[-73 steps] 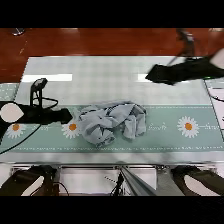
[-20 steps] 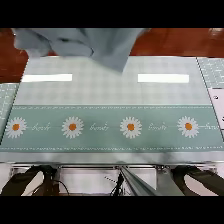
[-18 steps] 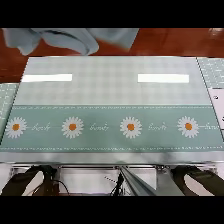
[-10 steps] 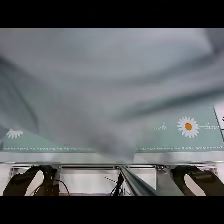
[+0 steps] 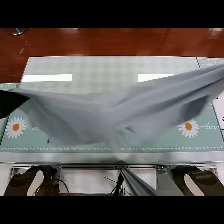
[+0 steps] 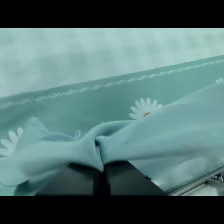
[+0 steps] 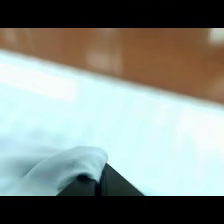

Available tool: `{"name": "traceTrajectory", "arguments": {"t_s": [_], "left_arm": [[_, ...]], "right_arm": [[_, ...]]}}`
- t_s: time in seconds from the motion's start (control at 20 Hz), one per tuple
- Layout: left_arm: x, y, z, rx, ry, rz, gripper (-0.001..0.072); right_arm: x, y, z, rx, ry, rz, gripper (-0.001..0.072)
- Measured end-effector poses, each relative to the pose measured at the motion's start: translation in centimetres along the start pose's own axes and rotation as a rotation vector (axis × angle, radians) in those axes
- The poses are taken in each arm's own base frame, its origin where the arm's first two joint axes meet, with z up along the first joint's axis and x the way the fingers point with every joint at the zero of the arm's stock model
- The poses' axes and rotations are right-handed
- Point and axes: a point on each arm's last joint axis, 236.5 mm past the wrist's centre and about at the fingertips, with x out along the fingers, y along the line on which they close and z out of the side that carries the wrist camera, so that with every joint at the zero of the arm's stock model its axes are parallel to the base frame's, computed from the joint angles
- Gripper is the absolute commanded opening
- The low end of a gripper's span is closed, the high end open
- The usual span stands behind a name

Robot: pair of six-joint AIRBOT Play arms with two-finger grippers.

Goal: Fold the shirts.

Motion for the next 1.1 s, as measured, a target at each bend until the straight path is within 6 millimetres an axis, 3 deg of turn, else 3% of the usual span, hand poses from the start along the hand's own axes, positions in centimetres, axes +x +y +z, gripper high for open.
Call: {"name": "traceTrajectory", "arguments": {"t_s": [0.1,0.2,0.35,0.5,0.7,0.75,0.8,0.85,0.9,0.95,1.1], "left_arm": [[3.8,2.6,-0.8,-0.079,0.018,-0.011,0.0017],[7.3,4.8,-0.9,-0.157,0.02,-0.031,0.0017],[11.9,7.9,-1.2,-0.257,0.049,-0.048,0.0017],[16.4,9.9,-2.3,-0.32,0.111,-0.054,0.0017],[22.1,11.0,-4.3,-0.366,0.198,-0.051,0.0018],[23.1,11.0,-4.9,-0.379,0.221,-0.057,0.012],[23.9,11.1,-5.1,-0.389,0.23,-0.06,0.0545],[24.4,11.0,-5.4,-0.395,0.245,-0.065,0.0704],[24.7,10.9,-5.4,-0.402,0.253,-0.07,0.0702],[24.8,11.0,-5.4,-0.402,0.264,-0.075,0.0702],[23.6,11.7,-5.2,-0.387,0.29,-0.085,0.0702]], "right_arm": [[4.7,-2.3,-4.0,0.064,0.135,-0.041,0.0034],[9.2,-5.8,-8.3,0.131,0.261,-0.139,0.0034],[14.9,-10.1,-12.9,0.186,0.401,-0.263,0.0034],[20.6,-12.3,-16.0,0.215,0.493,-0.293,0.0035],[26.9,-13.1,-19.1,0.275,0.57,-0.265,0.0034],[28.0,-13.0,-19.7,0.299,0.583,-0.252,0.0035],[29.1,-13.0,-20.1,0.33,0.594,-0.237,0.0091],[29.8,-13.1,-20.2,0.367,0.597,-0.224,0.0358],[30.3,-13.4,-20.3,0.401,0.596,-0.216,0.0597],[30.6,-13.9,-20.1,0.433,0.592,-0.214,0.0632],[29.4,-16.1,-20.2,0.501,0.611,-0.215,0.0632]]}}
